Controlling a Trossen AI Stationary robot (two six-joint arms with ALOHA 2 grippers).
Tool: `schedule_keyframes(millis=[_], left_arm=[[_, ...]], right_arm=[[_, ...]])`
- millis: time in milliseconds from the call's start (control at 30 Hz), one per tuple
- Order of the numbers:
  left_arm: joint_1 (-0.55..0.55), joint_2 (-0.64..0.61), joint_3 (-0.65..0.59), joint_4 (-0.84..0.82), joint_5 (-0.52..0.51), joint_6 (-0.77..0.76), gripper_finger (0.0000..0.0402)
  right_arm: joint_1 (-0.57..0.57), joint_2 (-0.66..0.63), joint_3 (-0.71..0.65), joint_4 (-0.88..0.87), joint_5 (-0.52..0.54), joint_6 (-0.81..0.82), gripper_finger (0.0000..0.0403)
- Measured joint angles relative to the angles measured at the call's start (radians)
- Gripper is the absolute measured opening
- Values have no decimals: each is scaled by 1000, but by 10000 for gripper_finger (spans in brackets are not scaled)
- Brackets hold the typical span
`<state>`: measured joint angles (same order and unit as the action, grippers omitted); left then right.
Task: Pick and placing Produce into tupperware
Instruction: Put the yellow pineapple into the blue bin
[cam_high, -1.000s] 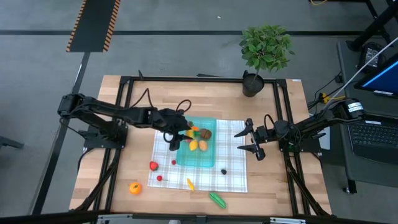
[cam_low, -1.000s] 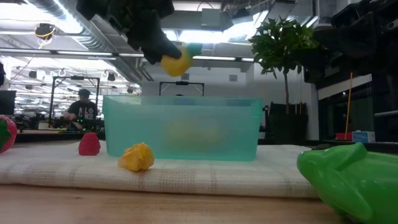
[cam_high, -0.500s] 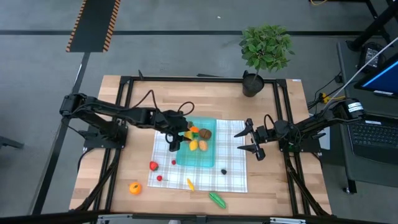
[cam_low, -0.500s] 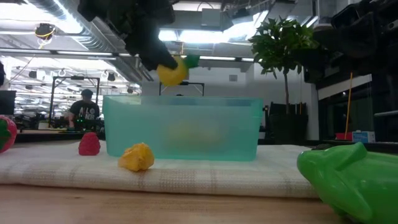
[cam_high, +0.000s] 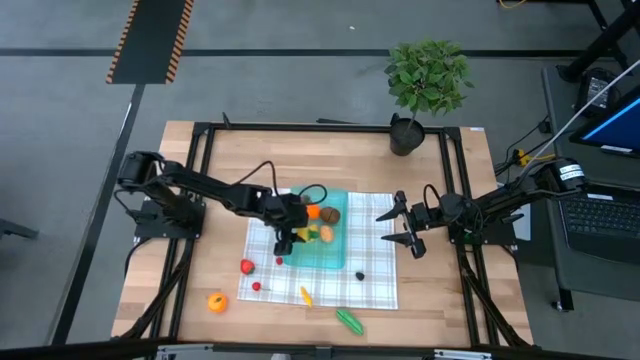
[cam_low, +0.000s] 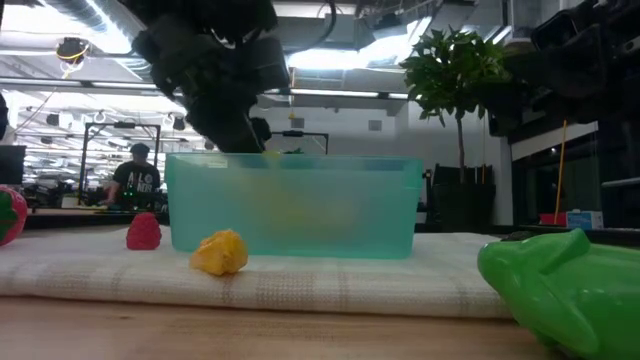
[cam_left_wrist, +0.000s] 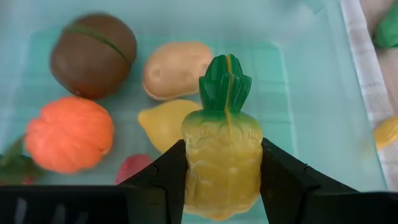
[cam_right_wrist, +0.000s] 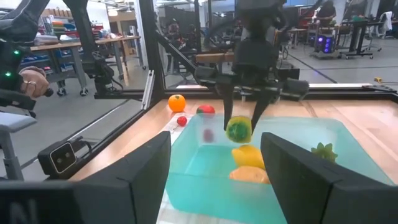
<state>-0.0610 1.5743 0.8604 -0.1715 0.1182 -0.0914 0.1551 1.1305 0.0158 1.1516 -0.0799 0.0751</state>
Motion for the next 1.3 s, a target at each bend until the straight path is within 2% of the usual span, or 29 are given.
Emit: schedule_keyframes(millis=[300,667,1067,1300], left_arm=[[-1,20,0,0,10,-14,153],[-1,20,0,0,1,-115,216],[0,20,-1,0,-4,-86,225],[-1,19,-1,7,-34,-39,273]], right_arm=[[0,0,0,-5,0,0,251],[0,0,0,-14,0,-1,251],[0,0,0,-18,0,0,251],[0,0,0,-19,0,-2,251]])
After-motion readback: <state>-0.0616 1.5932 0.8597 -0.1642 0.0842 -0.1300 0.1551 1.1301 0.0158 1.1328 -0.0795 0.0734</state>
